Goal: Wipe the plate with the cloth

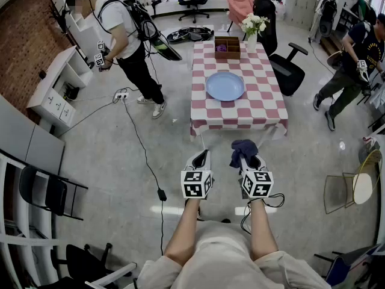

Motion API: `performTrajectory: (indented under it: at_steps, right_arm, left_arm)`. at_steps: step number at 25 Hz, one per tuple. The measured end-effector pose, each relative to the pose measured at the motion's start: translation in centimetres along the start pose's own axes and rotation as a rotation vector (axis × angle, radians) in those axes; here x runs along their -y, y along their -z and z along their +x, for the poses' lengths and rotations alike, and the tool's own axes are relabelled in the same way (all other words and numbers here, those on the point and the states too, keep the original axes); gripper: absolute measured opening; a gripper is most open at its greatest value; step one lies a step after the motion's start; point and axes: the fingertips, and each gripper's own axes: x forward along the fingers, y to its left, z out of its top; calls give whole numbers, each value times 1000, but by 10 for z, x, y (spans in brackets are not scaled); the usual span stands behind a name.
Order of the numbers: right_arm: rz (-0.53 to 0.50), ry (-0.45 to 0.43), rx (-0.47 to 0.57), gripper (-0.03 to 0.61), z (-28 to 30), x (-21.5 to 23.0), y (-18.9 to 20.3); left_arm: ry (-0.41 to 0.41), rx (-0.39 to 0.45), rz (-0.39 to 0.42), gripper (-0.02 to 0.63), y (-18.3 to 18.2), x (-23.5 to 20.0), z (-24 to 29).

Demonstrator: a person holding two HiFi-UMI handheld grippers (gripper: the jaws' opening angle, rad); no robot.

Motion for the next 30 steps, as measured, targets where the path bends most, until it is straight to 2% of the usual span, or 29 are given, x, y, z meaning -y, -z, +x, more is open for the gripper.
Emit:
performTrajectory:
  at_steps: [7,13,17,23,30]
  right_arm:
    - [-6,6,-11,115,15,-9,2]
    - [7,45,-33,115,16,-7,10]
    - [59,57,-16,114,23,-10,11]
    - [73,105,-20,115,37,-13,7]
    - [101,143,-12,117,72,-35,2]
  left_arm:
    - [22,-7,-3,11,1,-14,9]
    - [58,-25,-20,11,8,-19,16]
    - [71,-33,-30,11,8,-35,20]
    - [111,-46,-50,11,7,-57,33]
    - [139,-58,-30,11,-5,-103,42]
